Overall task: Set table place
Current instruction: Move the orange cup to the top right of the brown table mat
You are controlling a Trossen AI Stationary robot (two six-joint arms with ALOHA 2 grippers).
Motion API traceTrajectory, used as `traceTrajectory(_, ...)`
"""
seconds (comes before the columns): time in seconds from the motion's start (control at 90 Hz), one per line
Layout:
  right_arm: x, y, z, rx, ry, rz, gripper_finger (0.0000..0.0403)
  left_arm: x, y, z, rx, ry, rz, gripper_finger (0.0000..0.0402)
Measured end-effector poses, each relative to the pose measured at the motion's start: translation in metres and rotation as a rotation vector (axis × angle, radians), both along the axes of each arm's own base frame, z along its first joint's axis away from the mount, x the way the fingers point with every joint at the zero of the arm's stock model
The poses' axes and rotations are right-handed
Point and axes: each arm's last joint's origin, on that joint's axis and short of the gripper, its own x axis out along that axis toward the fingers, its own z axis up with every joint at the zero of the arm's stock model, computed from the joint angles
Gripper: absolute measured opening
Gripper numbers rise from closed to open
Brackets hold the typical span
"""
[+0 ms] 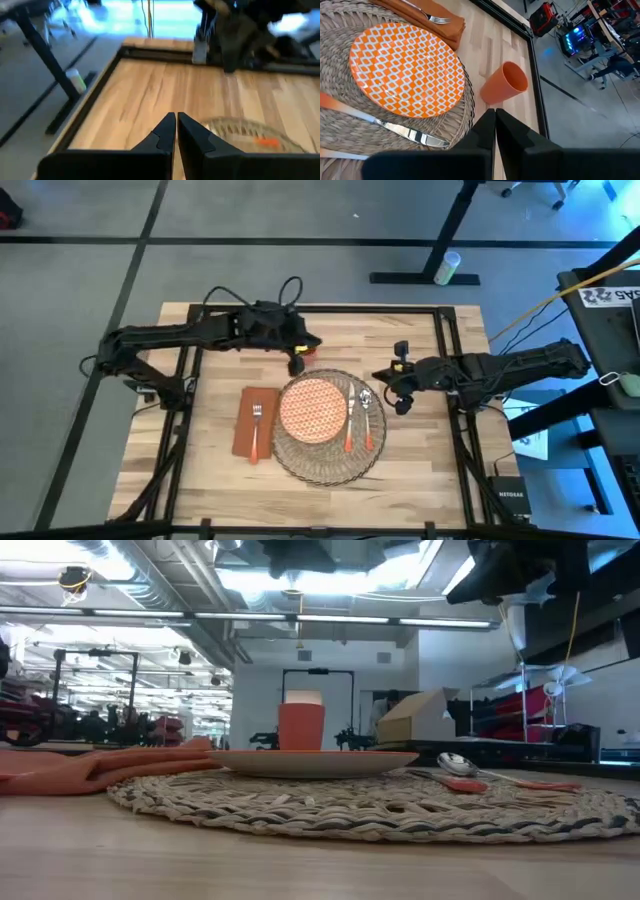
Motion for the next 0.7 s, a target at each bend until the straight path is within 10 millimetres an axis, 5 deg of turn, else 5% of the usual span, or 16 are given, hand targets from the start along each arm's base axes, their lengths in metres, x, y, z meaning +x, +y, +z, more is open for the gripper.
traceTrajectory(0.444,0.022,-0.020,-0.012,0.056,0.059,0.009,0.0000,-0.032,-0.010,-0.024,-0.080,0.400,-0.045,0.0000)
traceTrajectory(0.7,0.045,-0.032,-0.002,0.055,0.081,0.053,0.0000,-0.049,-0.014,-0.034,-0.124,0.596,-0.062,0.0000)
